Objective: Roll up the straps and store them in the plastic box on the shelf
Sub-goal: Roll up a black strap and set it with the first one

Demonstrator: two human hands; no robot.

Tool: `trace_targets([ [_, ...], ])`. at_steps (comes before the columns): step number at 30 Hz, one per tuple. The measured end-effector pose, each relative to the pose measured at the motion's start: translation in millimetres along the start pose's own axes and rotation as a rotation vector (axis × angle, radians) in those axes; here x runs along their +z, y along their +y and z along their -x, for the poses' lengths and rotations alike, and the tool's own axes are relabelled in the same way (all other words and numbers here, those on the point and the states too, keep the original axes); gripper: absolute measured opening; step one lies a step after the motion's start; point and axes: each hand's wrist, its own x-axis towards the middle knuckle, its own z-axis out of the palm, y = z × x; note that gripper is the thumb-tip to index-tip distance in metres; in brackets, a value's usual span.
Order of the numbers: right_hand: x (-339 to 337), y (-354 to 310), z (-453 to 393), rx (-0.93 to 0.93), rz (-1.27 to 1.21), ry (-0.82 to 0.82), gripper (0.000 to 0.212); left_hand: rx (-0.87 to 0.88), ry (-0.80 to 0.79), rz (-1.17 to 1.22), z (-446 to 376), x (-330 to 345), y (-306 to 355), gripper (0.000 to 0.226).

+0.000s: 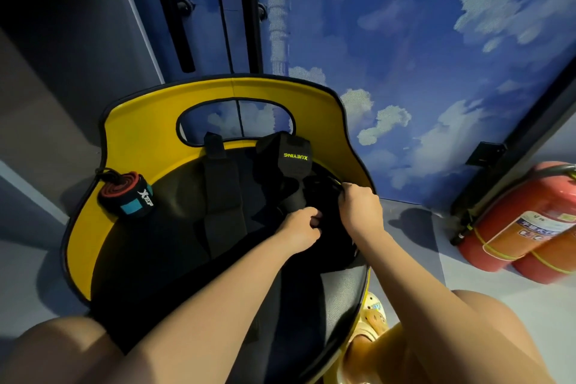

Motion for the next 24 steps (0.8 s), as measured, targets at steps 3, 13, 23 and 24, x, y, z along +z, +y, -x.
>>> trace_targets([
  [3, -8.3, 4.3, 5.2, 0.041, -0.076, 0.051, 0.013, 0.023, -0.035, 0.026, 3.3, -1.9, 4.2, 0.04],
  [13, -39.0, 4.8, 30.5, -0.047, -0.108, 0.099, 0.025, 0.06, 0.105, -0.101, 11.7, -10.2, 16.5, 0.036],
  [23, -12.9, 4.6, 32.5, -0.103, -0.097, -0.067, 0.031, -0.195, 0.178, -0.056, -14.1, -43.2, -0.8, 0.045],
  [24, -12.4, 3.0, 30.6, -0.104, -0.087, -0.099, 0.033, -0.19, 0.161, -0.066, -17.4, -42.5, -2.5, 0.045],
])
